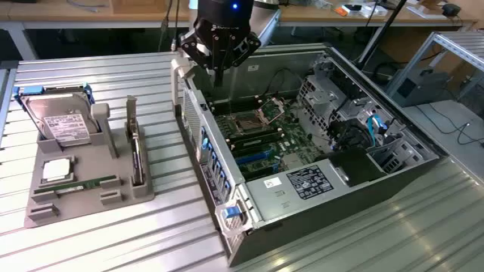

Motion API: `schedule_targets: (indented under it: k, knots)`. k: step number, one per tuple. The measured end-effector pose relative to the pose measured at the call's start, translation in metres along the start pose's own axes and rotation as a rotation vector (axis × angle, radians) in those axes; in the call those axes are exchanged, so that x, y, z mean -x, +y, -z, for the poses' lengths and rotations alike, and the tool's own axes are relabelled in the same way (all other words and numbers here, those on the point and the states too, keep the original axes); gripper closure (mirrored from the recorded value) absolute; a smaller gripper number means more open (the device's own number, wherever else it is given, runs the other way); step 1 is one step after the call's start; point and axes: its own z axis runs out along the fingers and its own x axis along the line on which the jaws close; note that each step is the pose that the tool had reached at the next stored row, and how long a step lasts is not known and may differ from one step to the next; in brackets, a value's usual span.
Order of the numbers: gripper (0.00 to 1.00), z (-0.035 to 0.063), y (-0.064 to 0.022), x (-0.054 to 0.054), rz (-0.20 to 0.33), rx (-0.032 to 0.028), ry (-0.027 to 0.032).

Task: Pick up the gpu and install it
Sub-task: 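Reach for the gpu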

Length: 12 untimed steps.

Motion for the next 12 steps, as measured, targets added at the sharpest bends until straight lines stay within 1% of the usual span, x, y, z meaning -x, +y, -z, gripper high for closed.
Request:
schedule_targets:
  k: [1, 2, 12]
  knots:
    - [0.89, 0.0002, -0.0005, -0.007, 0.0, 0.0, -0.0002]
    - [0.89, 0.0003, -0.0007, -0.01, 0.0, 0.0, -0.0002]
    - [0.89, 0.0005, -0.0013, -0.017, 0.0, 0.0, -0.0002]
